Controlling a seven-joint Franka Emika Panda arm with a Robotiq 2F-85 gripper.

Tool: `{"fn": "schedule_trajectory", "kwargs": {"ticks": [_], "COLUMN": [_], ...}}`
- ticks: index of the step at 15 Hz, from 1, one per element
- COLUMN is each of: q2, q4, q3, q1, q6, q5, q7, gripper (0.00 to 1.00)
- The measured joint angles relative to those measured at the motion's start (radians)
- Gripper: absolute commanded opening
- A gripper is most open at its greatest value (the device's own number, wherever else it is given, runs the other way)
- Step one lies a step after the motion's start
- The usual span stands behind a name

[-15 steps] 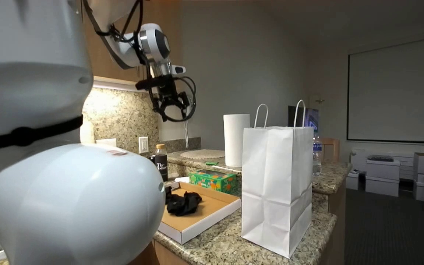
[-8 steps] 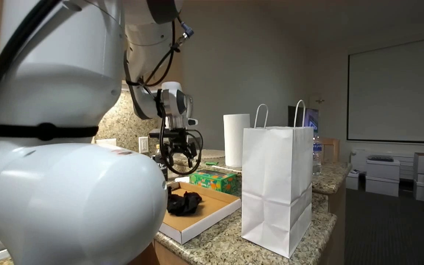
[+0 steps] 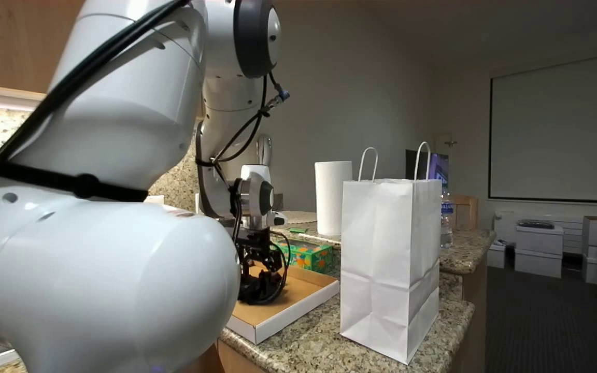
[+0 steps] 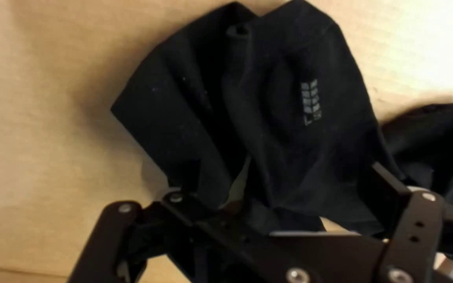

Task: Place the black socks in the white paper bag.

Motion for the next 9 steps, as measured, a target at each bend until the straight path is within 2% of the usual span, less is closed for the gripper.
{"fn": "schedule_trajectory", "kwargs": {"ticks": [1,2,9], "q2": [0.012,0.020,0.019], "q4": [-0.009,-0.017,-0.026], "q3": [-0.013,-0.024,-0.067], "q1": [0.008,0.014,0.043], "q6": [0.023,0.039,0.044], "q5": [0.008,0.014,0.033], "q7": [0.000,0.000,0.000], "gripper": [0.85,0.74,0.29]}}
